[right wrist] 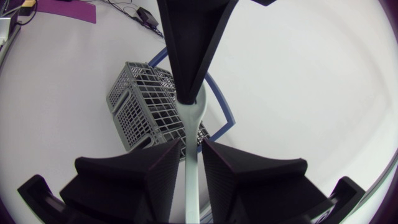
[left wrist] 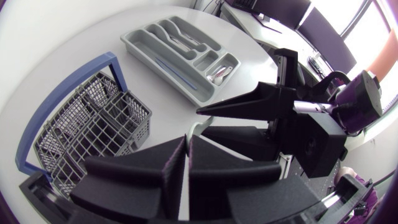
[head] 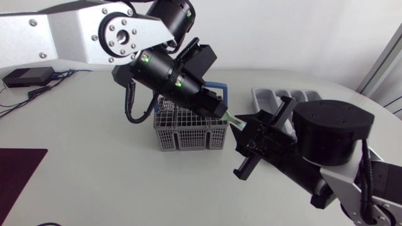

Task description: Unload the cutlery basket into the drawer organizer.

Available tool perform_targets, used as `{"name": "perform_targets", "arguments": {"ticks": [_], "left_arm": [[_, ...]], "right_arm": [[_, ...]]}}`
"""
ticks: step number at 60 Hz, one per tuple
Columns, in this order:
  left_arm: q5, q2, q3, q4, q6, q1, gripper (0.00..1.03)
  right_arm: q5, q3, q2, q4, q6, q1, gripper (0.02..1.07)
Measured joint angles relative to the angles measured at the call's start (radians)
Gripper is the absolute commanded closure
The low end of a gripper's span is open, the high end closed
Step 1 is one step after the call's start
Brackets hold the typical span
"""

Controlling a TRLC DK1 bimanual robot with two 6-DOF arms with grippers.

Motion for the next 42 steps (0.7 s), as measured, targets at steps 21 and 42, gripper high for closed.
{"name": "perform_targets", "arguments": {"ticks": [21, 42], "left_arm": [[0.014, 0.000, 0.000, 0.000, 0.000, -0.001, 0.94], [0.049, 0.003, 0.000, -0.007, -0.019, 0.003, 0.60]], "right_arm": [[0.009, 0.014, 0.022, 0.002, 0.000, 0.000, 0.96], [-0.009, 0.016, 0.022, -0.032, 0.000, 0.000, 0.97]]}}
